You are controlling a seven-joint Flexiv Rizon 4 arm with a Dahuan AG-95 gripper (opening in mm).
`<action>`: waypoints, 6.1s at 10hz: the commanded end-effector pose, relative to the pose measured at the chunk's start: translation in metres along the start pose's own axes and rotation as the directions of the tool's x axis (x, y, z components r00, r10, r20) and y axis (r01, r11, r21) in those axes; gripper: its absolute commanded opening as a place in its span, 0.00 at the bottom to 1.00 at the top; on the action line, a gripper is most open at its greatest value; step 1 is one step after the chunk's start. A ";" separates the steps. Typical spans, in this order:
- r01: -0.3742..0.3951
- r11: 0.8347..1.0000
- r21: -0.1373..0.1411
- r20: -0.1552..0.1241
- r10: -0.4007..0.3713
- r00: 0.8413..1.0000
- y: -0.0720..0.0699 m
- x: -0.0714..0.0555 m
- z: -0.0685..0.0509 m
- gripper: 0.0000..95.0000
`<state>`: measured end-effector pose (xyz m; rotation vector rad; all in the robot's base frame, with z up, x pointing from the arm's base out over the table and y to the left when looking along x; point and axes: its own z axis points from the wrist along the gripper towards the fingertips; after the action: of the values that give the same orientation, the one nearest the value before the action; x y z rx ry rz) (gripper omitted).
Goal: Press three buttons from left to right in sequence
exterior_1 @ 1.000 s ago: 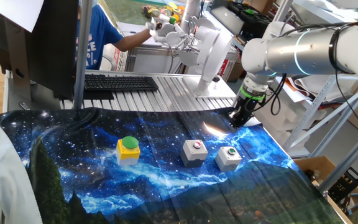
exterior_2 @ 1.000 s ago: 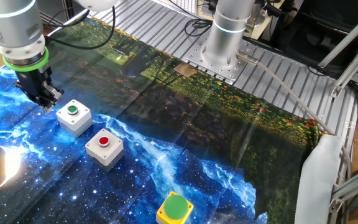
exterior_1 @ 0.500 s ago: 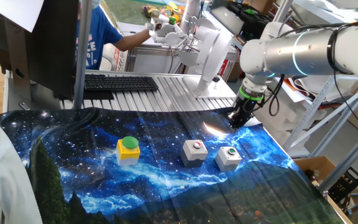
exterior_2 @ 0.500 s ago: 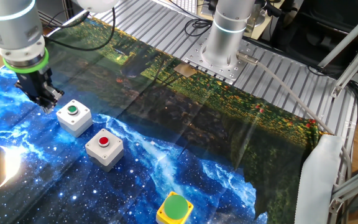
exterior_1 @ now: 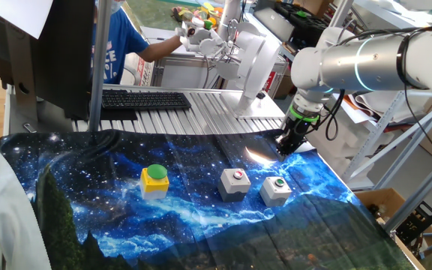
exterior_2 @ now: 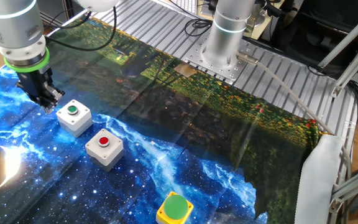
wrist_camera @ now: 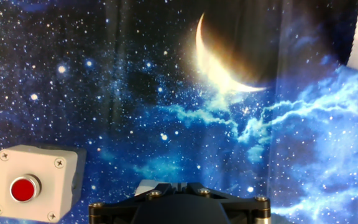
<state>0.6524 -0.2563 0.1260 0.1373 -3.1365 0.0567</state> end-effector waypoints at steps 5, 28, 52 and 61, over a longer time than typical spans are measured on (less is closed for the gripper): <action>-0.009 1.000 -0.014 -0.006 0.009 1.000 0.001 0.002 0.000 0.00; -0.380 0.925 -0.006 -0.035 0.379 0.925 0.001 0.002 0.000 0.00; -0.271 0.961 -0.052 -0.004 0.272 0.962 -0.009 0.041 0.027 0.40; -0.286 0.957 -0.052 0.000 0.287 0.958 -0.003 0.056 0.028 0.40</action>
<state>0.5922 -0.2637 0.0995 -0.3201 -3.1409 -0.0177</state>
